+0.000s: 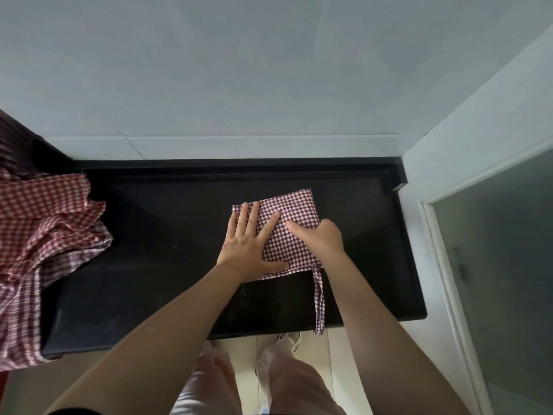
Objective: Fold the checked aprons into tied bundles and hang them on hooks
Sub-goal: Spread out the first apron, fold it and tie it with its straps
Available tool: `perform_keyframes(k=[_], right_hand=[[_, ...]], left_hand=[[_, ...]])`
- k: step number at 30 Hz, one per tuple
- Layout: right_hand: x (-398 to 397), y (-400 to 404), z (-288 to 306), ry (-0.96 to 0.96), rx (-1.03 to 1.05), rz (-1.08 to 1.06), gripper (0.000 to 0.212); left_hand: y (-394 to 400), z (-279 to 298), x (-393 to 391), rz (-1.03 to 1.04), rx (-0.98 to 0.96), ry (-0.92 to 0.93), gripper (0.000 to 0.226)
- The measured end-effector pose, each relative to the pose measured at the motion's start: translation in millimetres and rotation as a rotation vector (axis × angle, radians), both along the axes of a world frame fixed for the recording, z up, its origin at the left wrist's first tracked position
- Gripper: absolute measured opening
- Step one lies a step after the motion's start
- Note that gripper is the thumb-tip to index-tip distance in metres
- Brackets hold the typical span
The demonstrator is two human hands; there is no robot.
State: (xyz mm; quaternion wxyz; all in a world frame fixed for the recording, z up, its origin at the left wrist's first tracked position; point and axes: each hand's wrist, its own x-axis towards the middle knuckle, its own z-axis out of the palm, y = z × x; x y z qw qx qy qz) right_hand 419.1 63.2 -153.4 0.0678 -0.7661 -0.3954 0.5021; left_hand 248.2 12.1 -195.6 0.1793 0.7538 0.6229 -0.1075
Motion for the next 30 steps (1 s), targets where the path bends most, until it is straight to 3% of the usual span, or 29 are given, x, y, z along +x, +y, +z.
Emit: perform_keyframes(k=[2, 4, 9, 11, 13, 15, 20, 23, 25, 27, 28, 30], right_hand=[[2.1, 7.5, 7.1, 0.091, -0.100, -0.072, 0.070], [1.1, 11.5, 8.4, 0.066, -0.072, -0.033, 0.068], [-24.9, 4.5, 7.7, -0.326, 0.293, 0.347, 0.044], [-34.0, 1.3, 12.0, -0.537, 0.409, 0.470, 0.032], [-37.7, -2.7, 14.3, -0.717, 0.533, 0.547, 0.023], [-39.0, -8.7, 14.0, -0.795, 0.649, 0.606, 0.016], [-42.2, -42.9, -0.2, -0.712, 0.877, 0.765, 0.031], [-43.5, -71.9, -13.3, -0.655, 0.943, 0.813, 0.038], [-41.0, -85.2, -21.4, -0.680, 0.954, 0.853, 0.045], [-37.9, -91.7, -25.3, -0.709, 0.959, 0.884, 0.046], [-37.5, -92.6, -25.7, -0.714, 0.956, 0.892, 0.046], [-35.8, -90.3, -26.2, -0.710, 0.955, 0.895, 0.047]], left_hand=[[-1.2, 1.5, 4.9, 0.024, 0.003, 0.005, 0.110], [-2.7, 1.6, 8.6, 0.043, 0.001, 0.006, 0.110], [-0.5, 6.8, 16.8, 0.091, -0.043, 0.004, 0.103], [4.4, 17.9, 16.5, 0.111, -0.087, -0.118, 0.091], [4.6, 27.3, 11.6, 0.200, -0.063, -0.363, 0.078], [-0.6, 33.7, 1.0, 0.312, -0.033, -0.527, 0.067], [-5.4, 34.7, -15.4, 0.254, 0.031, -0.251, 0.051], [2.7, 37.4, -20.7, 0.300, -0.069, -0.375, 0.037], [5.9, 42.4, -28.3, 0.474, -0.063, -0.542, 0.029], [5.0, 51.2, -34.0, 0.694, 0.096, -0.632, 0.030], [4.9, 55.3, -34.2, 0.691, 0.243, -0.603, 0.033], [9.2, 60.1, -25.0, 0.375, 0.444, -0.481, 0.044]])
